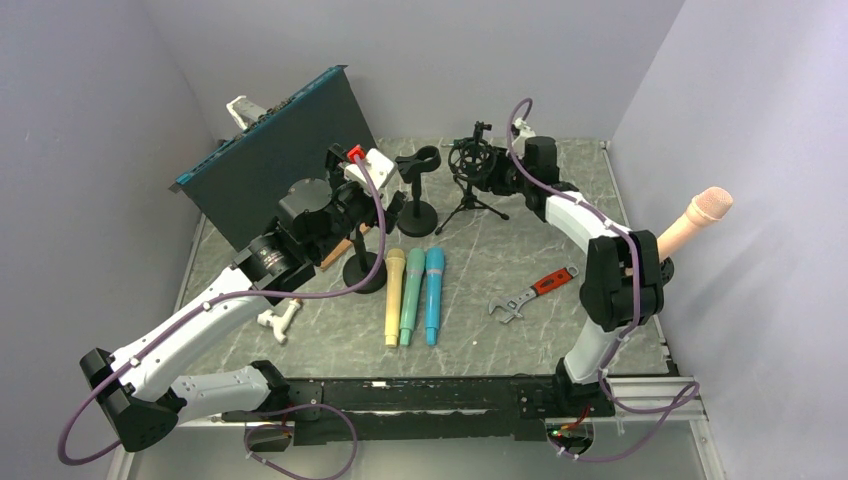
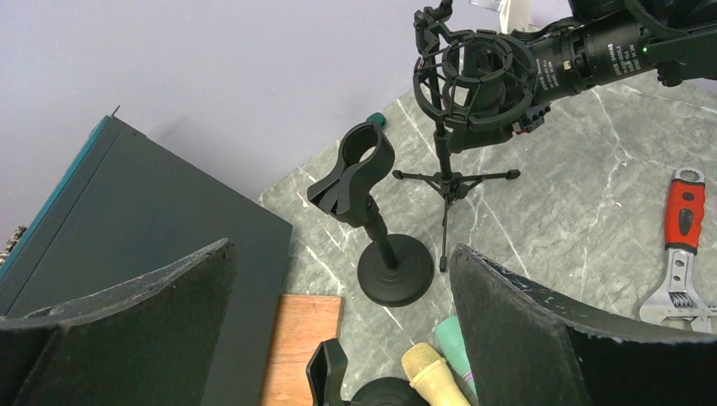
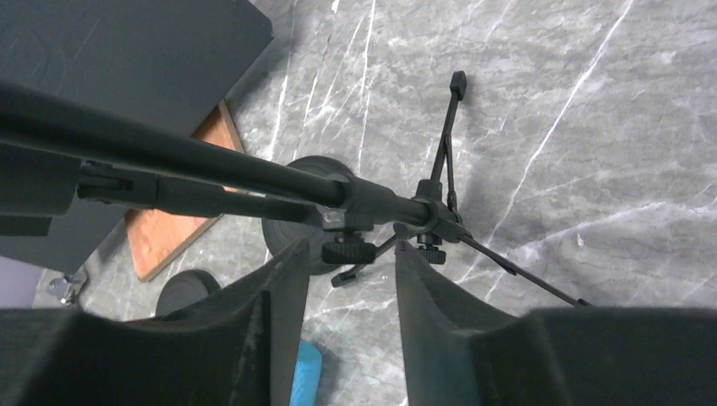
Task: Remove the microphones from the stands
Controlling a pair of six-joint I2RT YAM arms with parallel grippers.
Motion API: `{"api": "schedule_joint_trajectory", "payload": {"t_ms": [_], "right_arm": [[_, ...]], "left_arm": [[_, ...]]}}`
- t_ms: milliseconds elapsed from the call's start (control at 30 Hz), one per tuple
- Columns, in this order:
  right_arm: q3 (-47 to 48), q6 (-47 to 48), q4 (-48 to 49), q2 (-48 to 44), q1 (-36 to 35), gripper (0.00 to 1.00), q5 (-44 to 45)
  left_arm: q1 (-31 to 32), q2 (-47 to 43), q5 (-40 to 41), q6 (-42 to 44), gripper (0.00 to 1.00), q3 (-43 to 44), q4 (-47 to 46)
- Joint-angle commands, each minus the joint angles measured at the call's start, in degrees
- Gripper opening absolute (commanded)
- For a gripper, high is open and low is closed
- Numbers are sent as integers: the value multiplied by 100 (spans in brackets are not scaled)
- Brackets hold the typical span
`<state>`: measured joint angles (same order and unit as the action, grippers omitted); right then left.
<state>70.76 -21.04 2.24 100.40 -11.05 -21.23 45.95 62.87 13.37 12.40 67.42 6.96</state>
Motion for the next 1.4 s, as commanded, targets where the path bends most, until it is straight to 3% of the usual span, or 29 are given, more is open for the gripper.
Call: {"api": "schedule_joint_trajectory", "payload": {"t_ms": [0,100,267,533,667,800,967,1100,1267,1367], "right_arm": [[-171,-872,471,87,289,51,-913],[-287,-1725,843,202,461,65,-1492],[-546,-2780,1770,351,574,66,-2094],[-510,-3649,2444,668,585,50,-2238],[-494,-3798,2513,787,587,45,-2166],[-504,-3780,2482,810,589,34,-2001],[-437,-3295,1895,710,582,13,-1643],[-172,-2182,588,464,482,0,-777],[123,-699,-694,58,63,0,899],[199,-131,-951,-111,-163,0,1541]], "left_arm": [[34,-60,62,32,99,211,-116],[31,-71,40,10,99,220,-109],[32,-81,52,23,99,219,-107],[36,-81,52,20,99,220,-106],[28,-99,52,17,99,224,-111],[29,-111,64,26,99,219,-115],[31,-108,52,33,99,220,-105],[36,-110,37,11,99,219,-111],[35,-87,11,-10,99,225,-103],[34,-57,4,-13,99,230,-100]]}}
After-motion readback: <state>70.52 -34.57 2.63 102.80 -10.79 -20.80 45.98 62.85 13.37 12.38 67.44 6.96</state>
